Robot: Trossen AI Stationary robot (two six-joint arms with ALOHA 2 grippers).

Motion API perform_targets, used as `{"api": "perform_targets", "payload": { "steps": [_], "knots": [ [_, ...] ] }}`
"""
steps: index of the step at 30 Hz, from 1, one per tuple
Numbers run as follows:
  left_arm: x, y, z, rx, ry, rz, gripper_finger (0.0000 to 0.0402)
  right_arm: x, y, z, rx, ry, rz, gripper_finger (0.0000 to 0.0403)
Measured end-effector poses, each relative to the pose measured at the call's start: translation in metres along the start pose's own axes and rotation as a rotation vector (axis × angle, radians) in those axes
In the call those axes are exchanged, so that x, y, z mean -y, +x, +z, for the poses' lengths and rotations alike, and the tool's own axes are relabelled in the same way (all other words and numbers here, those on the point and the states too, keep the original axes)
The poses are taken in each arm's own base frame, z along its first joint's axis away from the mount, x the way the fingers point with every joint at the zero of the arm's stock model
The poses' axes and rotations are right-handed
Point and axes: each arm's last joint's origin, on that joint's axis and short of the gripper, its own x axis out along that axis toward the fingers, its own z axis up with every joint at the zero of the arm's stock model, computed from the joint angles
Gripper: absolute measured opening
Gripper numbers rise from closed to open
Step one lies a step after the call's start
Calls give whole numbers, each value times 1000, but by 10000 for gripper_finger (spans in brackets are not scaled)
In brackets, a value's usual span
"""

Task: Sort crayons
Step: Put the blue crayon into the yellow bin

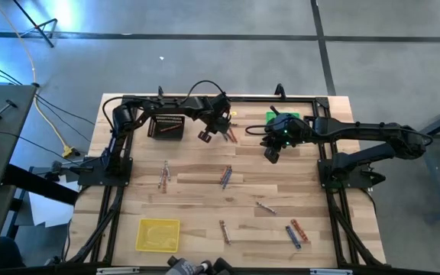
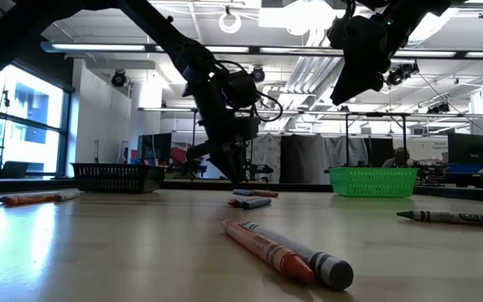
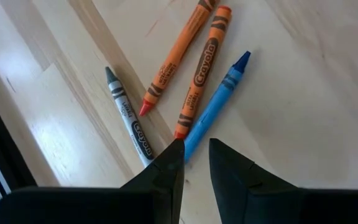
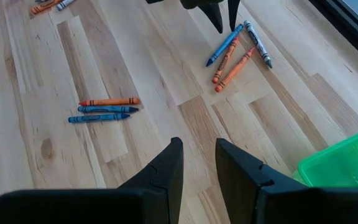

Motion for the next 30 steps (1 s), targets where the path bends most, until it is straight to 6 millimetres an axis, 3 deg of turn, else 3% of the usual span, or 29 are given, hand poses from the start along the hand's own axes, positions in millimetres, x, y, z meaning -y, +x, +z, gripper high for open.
{"api": "perform_targets", "payload": {
  "steps": [20, 30],
  "knots": [
    [-15, -1, -16, 7, -135, 77, 62, 0, 0, 0, 0, 8, 0, 89],
    [-19, 0, -27, 93, -229, 22, 62, 0, 0, 0, 5, 27, -17, 89]
  ]
}}
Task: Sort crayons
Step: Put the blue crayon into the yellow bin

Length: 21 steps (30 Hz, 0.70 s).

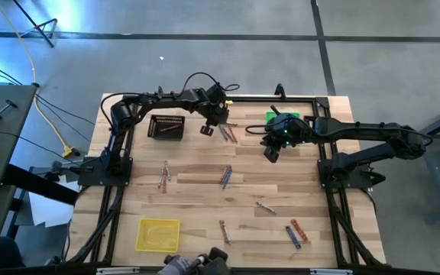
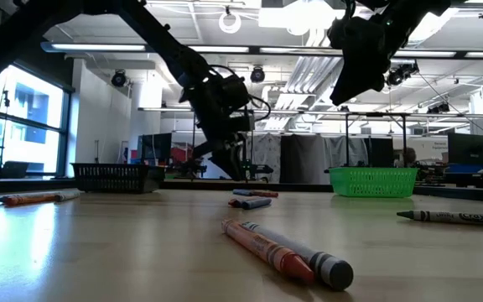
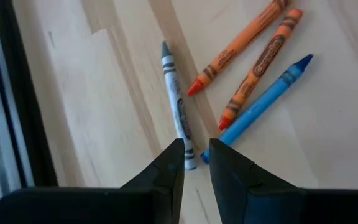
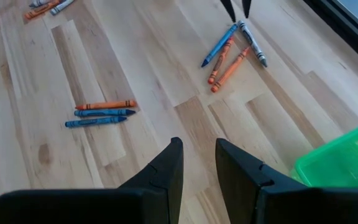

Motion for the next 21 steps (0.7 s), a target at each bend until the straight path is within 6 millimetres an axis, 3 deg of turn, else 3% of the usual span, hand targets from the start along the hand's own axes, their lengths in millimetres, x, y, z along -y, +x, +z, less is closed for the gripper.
{"api": "perform_targets", "payload": {
  "steps": [7, 21],
  "knots": [
    [5, 13, -6, -22, -1, -55, 62, 0, 0, 1, 11, 1, -1, 89],
    [1, 9, -18, -21, -34, -108, 62, -1, 0, 3, 30, 0, 2, 89]
  ]
}}
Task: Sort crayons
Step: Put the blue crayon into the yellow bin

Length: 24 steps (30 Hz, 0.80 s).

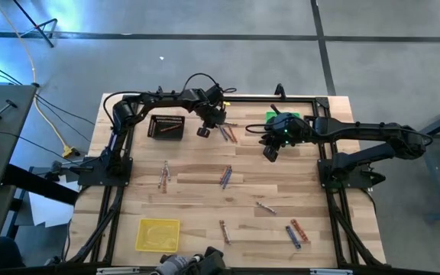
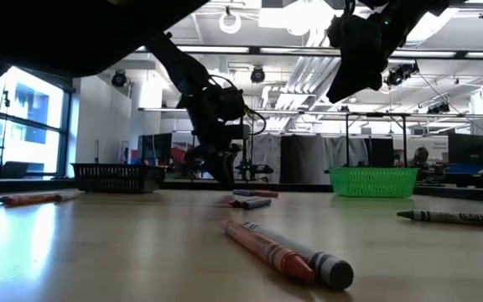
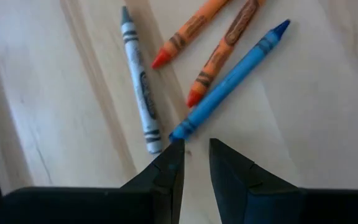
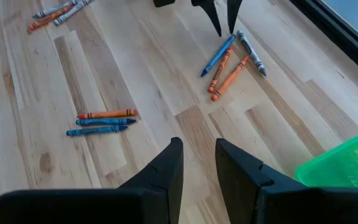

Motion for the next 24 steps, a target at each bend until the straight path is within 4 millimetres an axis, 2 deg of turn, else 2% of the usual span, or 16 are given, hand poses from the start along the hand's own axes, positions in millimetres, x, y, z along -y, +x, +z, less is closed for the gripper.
{"api": "perform_targets", "payload": {
  "steps": [24],
  "knots": [
    [-20, 5, 13, -136, 23, -145, 62, 0, 0, 0, 4, -4, 3, 89]
  ]
}}
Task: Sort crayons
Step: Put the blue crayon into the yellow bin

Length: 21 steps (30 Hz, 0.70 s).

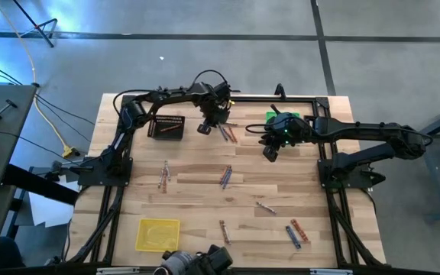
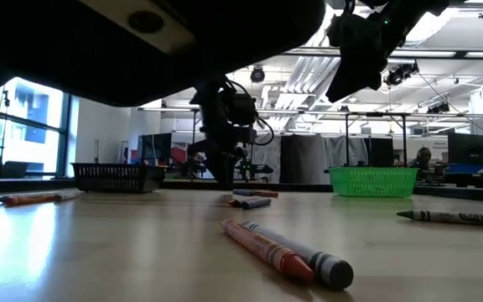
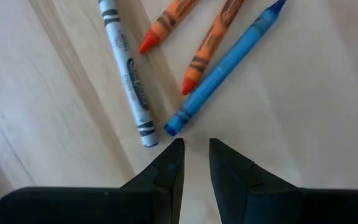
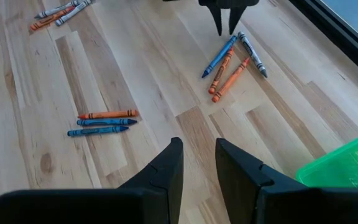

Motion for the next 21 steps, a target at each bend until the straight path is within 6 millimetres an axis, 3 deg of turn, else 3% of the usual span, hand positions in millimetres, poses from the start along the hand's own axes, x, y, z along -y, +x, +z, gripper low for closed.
{"api": "perform_targets", "payload": {
  "steps": [13, 21],
  "knots": [
    [1, 1, 1, -52, 154, 18, 61, 0, 0, 0, -3, -3, -1, 89],
    [0, 1, 0, -89, 285, 35, 29, 0, 0, 0, -5, 0, -2, 89]
  ]
}}
